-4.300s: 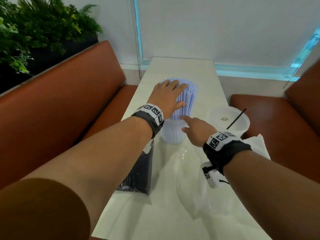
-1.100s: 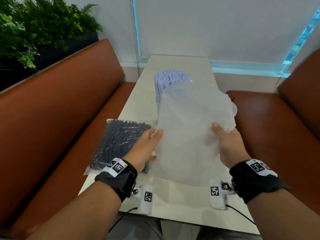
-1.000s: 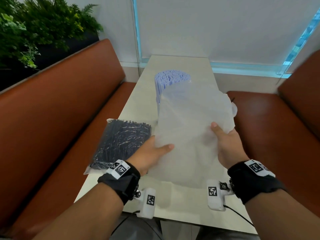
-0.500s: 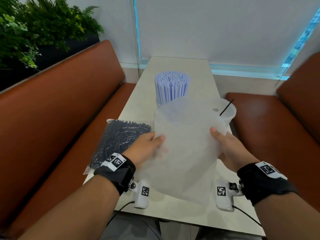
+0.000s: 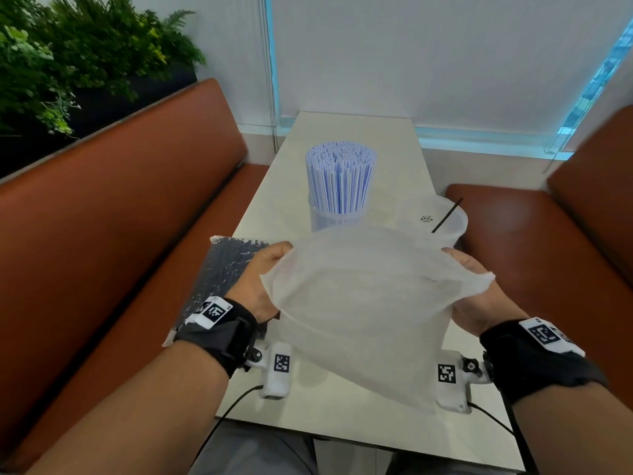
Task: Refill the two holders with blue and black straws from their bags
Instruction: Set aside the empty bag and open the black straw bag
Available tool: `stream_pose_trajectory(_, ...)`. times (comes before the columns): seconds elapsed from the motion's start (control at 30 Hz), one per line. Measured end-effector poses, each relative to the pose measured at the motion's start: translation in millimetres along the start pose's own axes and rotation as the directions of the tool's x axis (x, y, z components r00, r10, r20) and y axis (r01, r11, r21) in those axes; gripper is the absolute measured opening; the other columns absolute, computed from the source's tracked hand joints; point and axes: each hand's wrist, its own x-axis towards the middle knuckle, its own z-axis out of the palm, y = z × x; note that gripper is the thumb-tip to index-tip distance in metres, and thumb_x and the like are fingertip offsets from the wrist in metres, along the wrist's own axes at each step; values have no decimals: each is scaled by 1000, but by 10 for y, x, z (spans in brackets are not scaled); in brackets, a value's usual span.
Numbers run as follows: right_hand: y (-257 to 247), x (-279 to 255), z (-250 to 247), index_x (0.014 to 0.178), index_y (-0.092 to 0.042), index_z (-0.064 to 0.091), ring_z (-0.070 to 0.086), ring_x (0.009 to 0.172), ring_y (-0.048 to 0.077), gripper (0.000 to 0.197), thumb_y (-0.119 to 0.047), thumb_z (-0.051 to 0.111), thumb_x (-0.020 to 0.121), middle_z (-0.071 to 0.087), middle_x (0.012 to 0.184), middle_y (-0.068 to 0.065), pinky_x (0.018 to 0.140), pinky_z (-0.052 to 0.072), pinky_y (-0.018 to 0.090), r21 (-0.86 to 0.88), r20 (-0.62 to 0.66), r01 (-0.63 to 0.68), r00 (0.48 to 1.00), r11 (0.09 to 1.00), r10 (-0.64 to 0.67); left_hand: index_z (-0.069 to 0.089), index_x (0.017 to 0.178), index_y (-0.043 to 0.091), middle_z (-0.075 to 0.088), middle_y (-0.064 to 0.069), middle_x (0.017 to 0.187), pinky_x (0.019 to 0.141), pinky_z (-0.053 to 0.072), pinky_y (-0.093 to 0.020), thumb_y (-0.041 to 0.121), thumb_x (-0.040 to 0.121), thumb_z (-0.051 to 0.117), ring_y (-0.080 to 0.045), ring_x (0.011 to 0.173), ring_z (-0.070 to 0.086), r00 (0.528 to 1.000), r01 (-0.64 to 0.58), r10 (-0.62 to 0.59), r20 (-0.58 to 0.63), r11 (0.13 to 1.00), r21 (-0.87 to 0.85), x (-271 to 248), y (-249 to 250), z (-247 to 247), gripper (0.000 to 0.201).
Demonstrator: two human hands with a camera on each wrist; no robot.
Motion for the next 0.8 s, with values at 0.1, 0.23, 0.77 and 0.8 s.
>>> stream_pose_trajectory(0.1, 16, -9, -4, 103, 7, 61, 59, 92, 34, 45, -19, 70, 67, 62, 100, 20, 77, 48, 40, 137, -27, -57, 998, 989, 61, 57, 103, -3, 46, -18, 92, 77, 40, -37, -14, 95, 40, -27, 79, 46, 1000, -18, 18, -3, 998, 61, -2, -11, -21, 21)
stream_pose_trajectory(0.23, 24, 24, -18, 113, -27, 75, 68, 99, 28, 45, -55, 48, 92, 69, 116, 8, 91, 51, 45, 329, -53, -228, 964, 916, 259, 69, 52, 25, 58, 10, 55, 51, 46, -19, -7, 90, 60, -5, 50, 54, 985, -172, 167, 39, 973, 154, -12, 6, -54, 51)
stream_pose_trajectory(0.77, 198, 173, 24, 114, -28, 67, 70, 102, 38, 30, -9, 55, 95, 72, 116, 13, 84, 57, 61, -144, -237, -245, 949, 959, 207, 58, 140, 21, 70, -6, 128, 101, 52, -50, 43, 86, 74, -26, 118, 67, 924, 245, -304, 232, 936, 254, 56, -260, -78, 60)
stream_pose_trajectory(0.8, 226, 182, 32, 122, -28, 62, 67, 108, 37, 30, -16, 52, 98, 69, 121, 12, 90, 55, 61, -255, -256, -247, 950, 935, 181, 61, 136, 19, 70, -9, 127, 100, 53, -50, 35, 86, 77, -30, 118, 66, 911, 196, -285, 300, 936, 293, 42, -280, -72, 55)
